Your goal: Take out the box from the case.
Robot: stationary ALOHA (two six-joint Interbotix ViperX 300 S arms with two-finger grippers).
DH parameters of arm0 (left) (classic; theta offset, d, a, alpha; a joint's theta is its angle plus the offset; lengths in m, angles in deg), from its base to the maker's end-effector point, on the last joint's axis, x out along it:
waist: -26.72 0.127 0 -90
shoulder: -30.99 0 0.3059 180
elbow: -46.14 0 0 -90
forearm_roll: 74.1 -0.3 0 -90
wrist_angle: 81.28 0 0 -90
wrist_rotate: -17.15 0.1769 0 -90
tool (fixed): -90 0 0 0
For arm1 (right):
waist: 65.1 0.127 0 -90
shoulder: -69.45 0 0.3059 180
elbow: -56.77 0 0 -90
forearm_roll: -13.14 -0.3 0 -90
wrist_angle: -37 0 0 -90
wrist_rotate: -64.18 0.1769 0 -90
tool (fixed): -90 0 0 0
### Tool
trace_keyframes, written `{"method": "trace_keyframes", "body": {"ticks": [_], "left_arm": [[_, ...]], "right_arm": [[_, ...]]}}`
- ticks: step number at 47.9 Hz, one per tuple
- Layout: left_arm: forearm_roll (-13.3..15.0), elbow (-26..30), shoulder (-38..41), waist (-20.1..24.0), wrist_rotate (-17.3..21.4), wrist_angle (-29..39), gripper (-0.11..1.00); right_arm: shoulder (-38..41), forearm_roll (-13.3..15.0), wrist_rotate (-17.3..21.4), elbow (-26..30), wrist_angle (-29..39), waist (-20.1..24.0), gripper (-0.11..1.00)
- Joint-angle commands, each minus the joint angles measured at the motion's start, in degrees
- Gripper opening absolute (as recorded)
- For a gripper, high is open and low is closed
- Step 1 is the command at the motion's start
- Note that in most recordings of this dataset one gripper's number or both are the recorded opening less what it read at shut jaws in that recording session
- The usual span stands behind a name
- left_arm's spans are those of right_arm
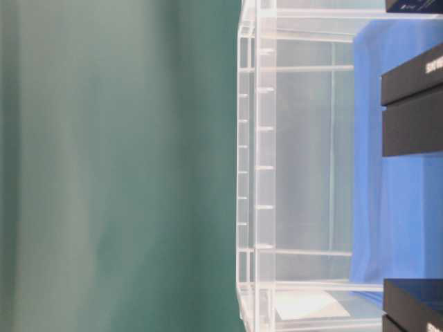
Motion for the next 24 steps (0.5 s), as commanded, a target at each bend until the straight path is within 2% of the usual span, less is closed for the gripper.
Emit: {"method": "trace_keyframes", "body": {"ticks": [1, 7, 13, 18, 24], "left_arm": [[0.09, 0.88, -0.62, -0.09, -0.09, 0.09, 0.98], [0.09, 0.97, -0.62, -0.09, -0.09, 0.09, 0.98], [0.09, 1.05, -0.62, -0.09, -0.18, 0.09, 0.98], [0.09, 1.05, -0.70, -0.09, -0.26, 0.09, 0.98], [0.09, 1.05, -0.62, -0.18, -0.35, 0.09, 0.98]], "right_arm": [[-0.53, 0.26, -2.90, 0.35, -0.97, -3.96, 0.91], [-0.53, 0.26, -8.79, 0.35, -2.20, -9.93, 0.91], [-0.44, 0.00, -13.10, 0.62, -2.72, -14.33, 0.91], [-0.09, -0.18, -15.47, 0.79, -2.81, -16.61, 0.91], [0.26, -0.79, -16.08, 0.79, -2.81, -16.87, 0.91]]}}
